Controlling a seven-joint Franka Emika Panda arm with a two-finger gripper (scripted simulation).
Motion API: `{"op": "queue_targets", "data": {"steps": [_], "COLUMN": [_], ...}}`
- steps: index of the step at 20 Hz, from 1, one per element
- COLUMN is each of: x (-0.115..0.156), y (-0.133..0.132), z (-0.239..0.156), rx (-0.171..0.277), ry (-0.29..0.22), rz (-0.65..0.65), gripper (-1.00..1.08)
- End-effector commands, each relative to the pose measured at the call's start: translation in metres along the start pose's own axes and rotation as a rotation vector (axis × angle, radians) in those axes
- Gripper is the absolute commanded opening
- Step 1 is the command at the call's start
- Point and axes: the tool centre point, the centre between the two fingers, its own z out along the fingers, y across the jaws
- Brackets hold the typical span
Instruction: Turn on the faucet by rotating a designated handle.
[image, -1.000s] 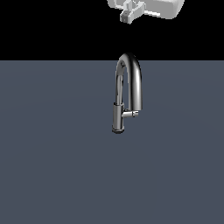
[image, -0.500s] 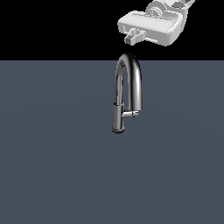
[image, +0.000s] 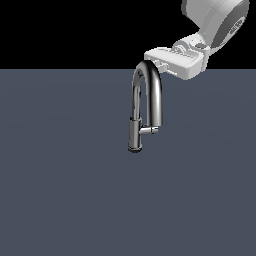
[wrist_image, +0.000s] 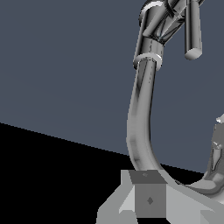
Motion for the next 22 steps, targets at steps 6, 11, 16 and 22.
{"op": "queue_targets", "data": {"steps": [6, 11, 16, 22], "x": [0.057, 0.089, 0.112, 0.124], "y": [0.001, 0.004, 0.008, 0.01], "z": [0.002, 0.007, 0.013, 0.018], "rx": [0.128, 0.201, 0.254, 0.282], "ry": [-0.149, -0.232, -0.291, -0.322], "rz": [0.122, 0.192, 0.244, 0.271], "gripper": [-1.0, -1.0, -1.0, -1.0]}}
